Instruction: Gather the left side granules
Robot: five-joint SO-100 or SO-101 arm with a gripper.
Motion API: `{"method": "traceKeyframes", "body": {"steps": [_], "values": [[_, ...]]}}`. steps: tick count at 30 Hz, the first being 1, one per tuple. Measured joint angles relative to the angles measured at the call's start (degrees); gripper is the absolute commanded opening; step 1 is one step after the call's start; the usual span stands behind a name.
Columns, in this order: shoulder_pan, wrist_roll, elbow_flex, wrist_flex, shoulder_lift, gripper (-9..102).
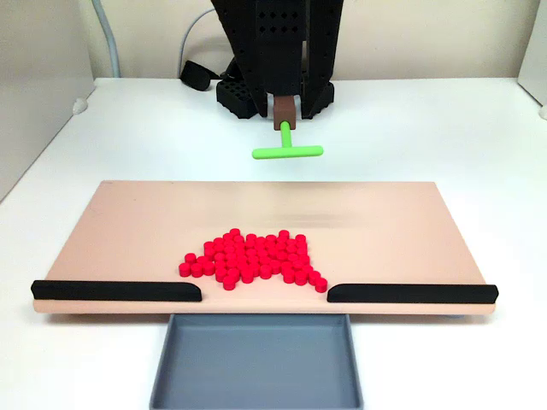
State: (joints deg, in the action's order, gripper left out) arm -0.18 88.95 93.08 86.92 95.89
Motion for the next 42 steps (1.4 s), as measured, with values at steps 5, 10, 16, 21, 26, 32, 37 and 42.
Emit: {"method": "traceKeyframes", "body": {"steps": [5, 10, 16, 21, 26, 32, 37, 42], "values": [[0.00, -0.79, 0.53, -0.88, 0.09, 0], [0.00, -1.49, 0.53, -0.88, 0.09, 0], [0.00, -1.67, 0.53, -0.88, 0.09, 0], [0.18, -1.67, 0.53, -0.88, 0.09, 0], [0.26, -1.67, 0.53, -0.88, 0.09, 0], [0.26, -1.67, 0.53, -0.88, 0.09, 0], [0.44, -3.34, 0.53, -0.88, 0.09, 0], [1.23, -3.34, 0.53, -0.88, 0.88, 0]]}}
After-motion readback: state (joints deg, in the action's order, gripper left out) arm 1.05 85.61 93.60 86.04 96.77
